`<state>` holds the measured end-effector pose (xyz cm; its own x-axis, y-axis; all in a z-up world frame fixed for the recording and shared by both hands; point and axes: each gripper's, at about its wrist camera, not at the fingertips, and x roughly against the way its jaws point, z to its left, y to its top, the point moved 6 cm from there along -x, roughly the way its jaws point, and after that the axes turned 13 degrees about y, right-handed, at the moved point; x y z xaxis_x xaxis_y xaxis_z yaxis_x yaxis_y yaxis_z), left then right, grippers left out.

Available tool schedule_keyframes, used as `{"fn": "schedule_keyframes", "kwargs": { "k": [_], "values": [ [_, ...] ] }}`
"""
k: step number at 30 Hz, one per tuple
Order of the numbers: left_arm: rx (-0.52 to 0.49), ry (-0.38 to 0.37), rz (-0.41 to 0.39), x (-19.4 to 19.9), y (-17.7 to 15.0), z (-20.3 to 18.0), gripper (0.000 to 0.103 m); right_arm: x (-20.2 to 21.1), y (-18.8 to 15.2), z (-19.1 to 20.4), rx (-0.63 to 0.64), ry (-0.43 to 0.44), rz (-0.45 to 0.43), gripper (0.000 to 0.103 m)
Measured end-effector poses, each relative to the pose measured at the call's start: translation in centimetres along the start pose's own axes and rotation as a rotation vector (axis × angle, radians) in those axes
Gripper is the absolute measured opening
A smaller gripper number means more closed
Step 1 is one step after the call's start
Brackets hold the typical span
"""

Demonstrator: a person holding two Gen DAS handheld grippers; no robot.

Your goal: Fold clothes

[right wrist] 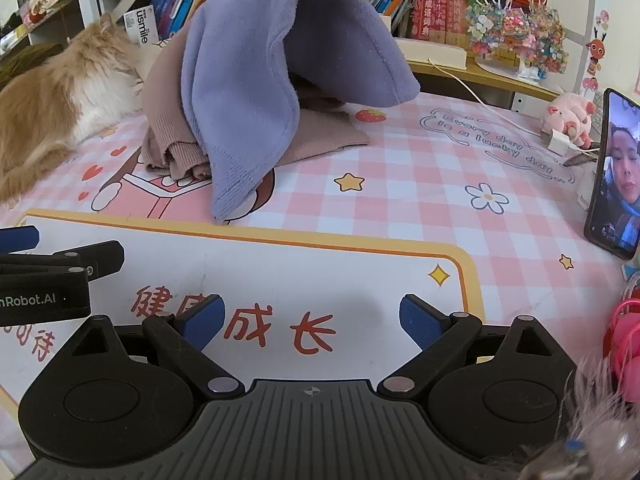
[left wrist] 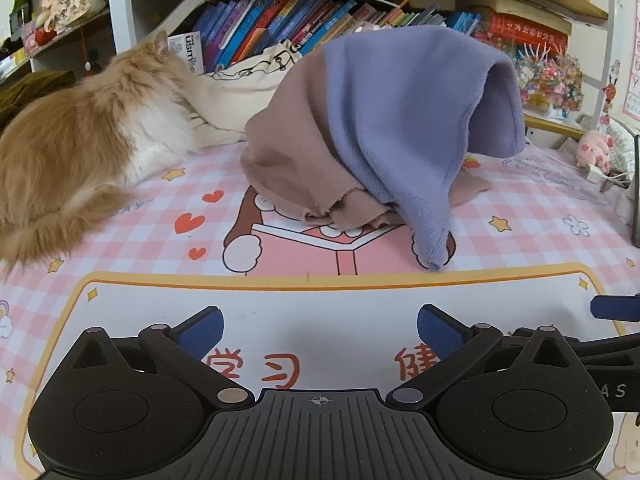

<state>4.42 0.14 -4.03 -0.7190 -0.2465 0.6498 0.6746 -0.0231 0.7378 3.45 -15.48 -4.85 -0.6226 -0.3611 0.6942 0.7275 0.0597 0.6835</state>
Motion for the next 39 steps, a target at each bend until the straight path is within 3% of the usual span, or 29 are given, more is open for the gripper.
{"fn": "schedule_keyframes", "kwargs": {
  "k": [11, 39],
  "values": [
    [-0.005, -0.02, -0.01, -0.6, -0.9, 1.2, 0.103, -0.3, 0.1, -0.1, -0.015, -0.003, 0.006, 0.095],
    [-0.007, -0.02, 0.02, -0.9, -0.1, -0.2, 0.103, -0.7, 0.3, -0.3, -0.008, -0.006, 0.02, 0.095]
  ]
}}
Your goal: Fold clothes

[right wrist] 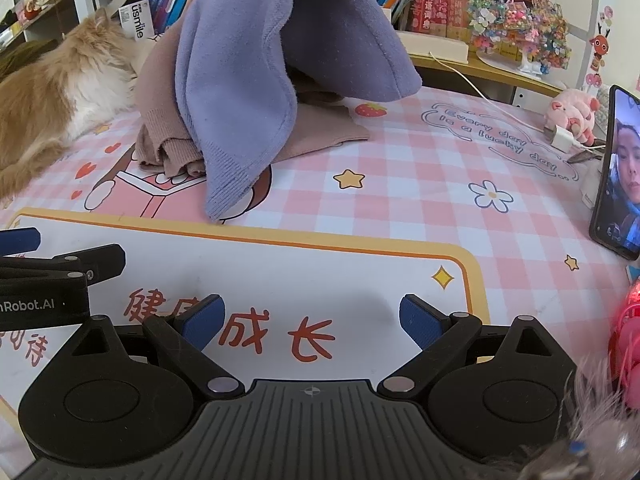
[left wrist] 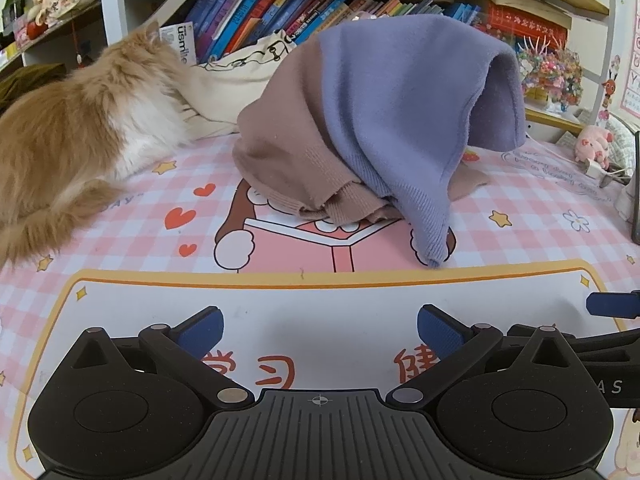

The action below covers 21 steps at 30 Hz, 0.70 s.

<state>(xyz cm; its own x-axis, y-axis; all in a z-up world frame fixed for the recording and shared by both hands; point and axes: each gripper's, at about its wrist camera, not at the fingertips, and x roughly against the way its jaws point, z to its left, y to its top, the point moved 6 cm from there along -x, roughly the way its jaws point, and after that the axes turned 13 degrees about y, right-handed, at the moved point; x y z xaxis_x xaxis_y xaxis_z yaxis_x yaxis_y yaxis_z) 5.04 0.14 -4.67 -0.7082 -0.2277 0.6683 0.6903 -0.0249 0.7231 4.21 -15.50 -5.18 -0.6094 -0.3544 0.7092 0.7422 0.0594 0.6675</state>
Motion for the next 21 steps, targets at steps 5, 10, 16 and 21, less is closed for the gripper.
{"fn": "schedule_keyframes", "kwargs": {
  "k": [5, 10, 16, 21],
  "values": [
    [0.003, 0.003, -0.003, 0.12, 0.07, 0.11, 0.103, 0.02, -0.01, 0.06, 0.001, 0.003, 0.001, 0.095],
    [0.0, 0.003, -0.002, 0.18, 0.0, 0.07, 0.103, -0.04, -0.07, 0.06, -0.006, 0.001, 0.005, 0.095],
    [-0.001, 0.002, -0.002, 0.25, -0.04, 0.06, 0.103, -0.07, -0.23, 0.13, -0.009, 0.0, 0.008, 0.095],
    [-0.011, 0.009, 0.005, 0.15, -0.11, 0.05, 0.103, -0.06, -0.28, 0.17, -0.011, 0.0, 0.01, 0.095]
  ]
}}
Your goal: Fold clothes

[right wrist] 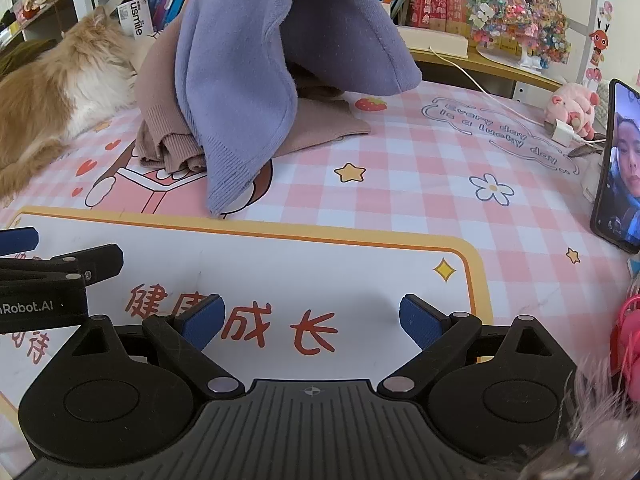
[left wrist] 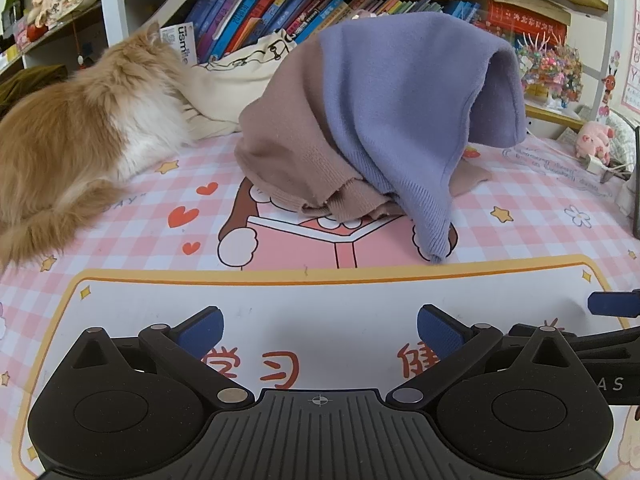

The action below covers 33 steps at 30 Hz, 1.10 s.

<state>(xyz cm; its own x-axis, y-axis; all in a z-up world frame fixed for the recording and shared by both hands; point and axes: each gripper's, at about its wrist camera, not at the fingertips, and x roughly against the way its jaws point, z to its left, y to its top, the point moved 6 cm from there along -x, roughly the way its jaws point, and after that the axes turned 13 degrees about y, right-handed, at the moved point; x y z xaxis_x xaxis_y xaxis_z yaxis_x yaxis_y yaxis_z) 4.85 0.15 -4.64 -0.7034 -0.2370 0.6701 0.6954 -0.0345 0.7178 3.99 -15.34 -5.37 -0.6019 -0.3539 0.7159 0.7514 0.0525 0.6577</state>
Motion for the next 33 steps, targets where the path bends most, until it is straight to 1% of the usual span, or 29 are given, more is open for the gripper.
{"fn": "schedule_keyframes", "kwargs": {
  "k": [6, 10, 17, 22, 28, 33],
  "values": [
    [0.005, -0.002, 0.002, -0.06, 0.03, 0.05, 0.103, 0.0, -0.02, -0.02, -0.001, -0.001, 0.002, 0.095],
    [0.022, -0.028, -0.004, 0.04, 0.14, 0.29, 0.103, -0.01, -0.03, 0.02, -0.001, -0.002, 0.002, 0.095],
    [0.024, -0.02, 0.002, -0.1, 0.02, 0.44, 0.103, -0.04, -0.07, 0.02, -0.001, -0.003, 0.005, 0.095],
    [0.021, -0.048, 0.003, -0.03, 0.03, 0.35, 0.103, -0.1, -0.08, 0.0, -0.002, -0.003, 0.007, 0.095],
    [0.027, -0.048, 0.004, -0.15, 0.02, 0.44, 0.103, -0.14, -0.08, -0.06, -0.004, -0.003, 0.009, 0.095],
    [0.027, -0.093, -0.009, 0.12, 0.06, 0.13, 0.103, -0.21, -0.09, -0.07, -0.004, -0.002, 0.013, 0.095]
  ]
}}
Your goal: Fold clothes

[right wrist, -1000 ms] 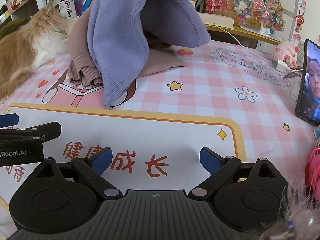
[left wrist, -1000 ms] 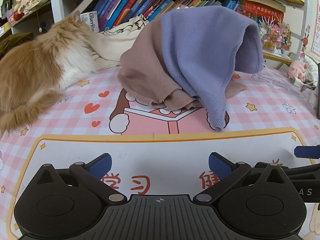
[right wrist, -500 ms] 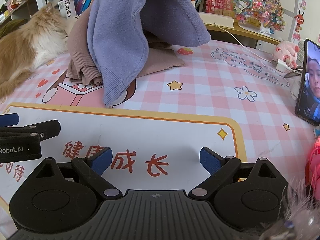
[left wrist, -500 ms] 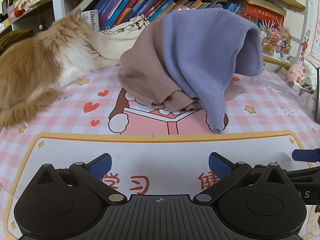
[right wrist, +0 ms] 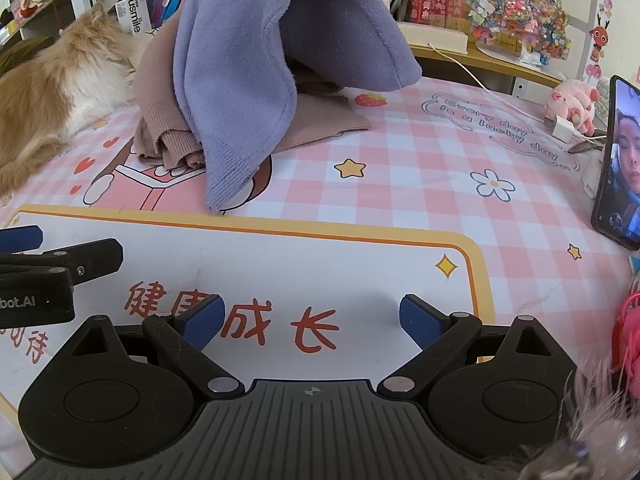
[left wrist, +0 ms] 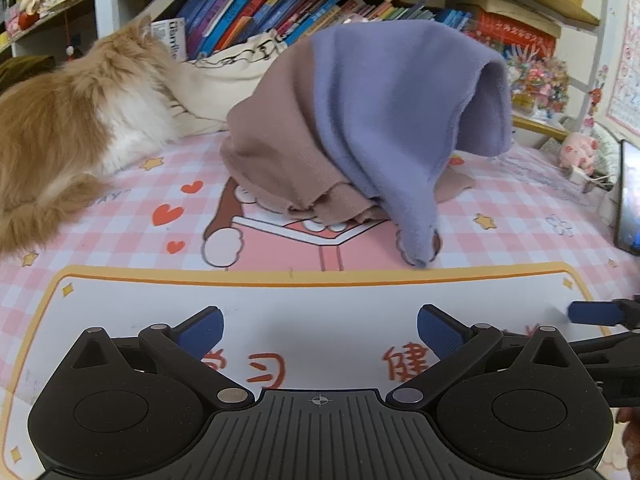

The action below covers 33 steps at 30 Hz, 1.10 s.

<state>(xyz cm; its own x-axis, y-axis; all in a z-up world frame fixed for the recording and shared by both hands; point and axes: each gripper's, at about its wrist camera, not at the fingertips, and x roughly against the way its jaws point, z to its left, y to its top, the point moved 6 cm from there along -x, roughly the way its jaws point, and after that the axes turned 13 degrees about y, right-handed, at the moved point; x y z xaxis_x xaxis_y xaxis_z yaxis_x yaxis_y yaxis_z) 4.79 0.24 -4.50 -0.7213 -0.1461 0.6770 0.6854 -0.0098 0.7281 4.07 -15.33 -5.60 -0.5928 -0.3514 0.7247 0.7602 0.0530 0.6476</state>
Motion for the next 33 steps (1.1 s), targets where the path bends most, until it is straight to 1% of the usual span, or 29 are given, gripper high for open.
{"fn": "schedule_keyframes", "kwargs": {
  "k": [3, 10, 13, 17, 22, 24, 26, 29, 33],
  "values": [
    [-0.008, -0.006, -0.003, 0.1, 0.0, -0.2, 0.103, 0.0, 0.0, 0.0, 0.0, 0.003, 0.002, 0.095],
    [-0.023, 0.014, 0.003, 0.3, -0.2, -0.8, 0.103, -0.1, 0.0, -0.2, 0.017, 0.019, 0.008, 0.095],
    [-0.024, 0.018, -0.008, 0.6, -0.1, -1.1, 0.103, -0.1, 0.0, -0.5, 0.026, 0.029, 0.008, 0.095],
    [-0.042, 0.048, -0.033, 1.0, 0.4, -1.8, 0.103, 0.1, 0.0, -0.9, 0.032, 0.058, 0.001, 0.095],
    [-0.078, 0.06, -0.03, 1.0, 1.3, -3.1, 0.103, 0.3, 0.1, -1.3, 0.042, 0.101, -0.009, 0.095],
    [-0.087, 0.041, -0.031, 0.8, 2.0, -3.9, 0.103, 0.4, 0.0, -1.4, 0.047, 0.117, -0.012, 0.095],
    [-0.102, 0.041, -0.04, 0.6, 3.0, -4.9, 0.103, 0.4, 0.0, -1.5, 0.05, 0.134, -0.016, 0.096],
    [-0.148, 0.041, -0.092, 0.2, 5.3, -6.9, 0.103, 0.6, -0.1, -1.6, 0.058, 0.158, -0.02, 0.097],
    [-0.191, 0.069, -0.163, -0.9, 8.7, -9.8, 0.103, 0.8, -0.4, -1.8, 0.084, 0.185, -0.016, 0.097]
  ]
}}
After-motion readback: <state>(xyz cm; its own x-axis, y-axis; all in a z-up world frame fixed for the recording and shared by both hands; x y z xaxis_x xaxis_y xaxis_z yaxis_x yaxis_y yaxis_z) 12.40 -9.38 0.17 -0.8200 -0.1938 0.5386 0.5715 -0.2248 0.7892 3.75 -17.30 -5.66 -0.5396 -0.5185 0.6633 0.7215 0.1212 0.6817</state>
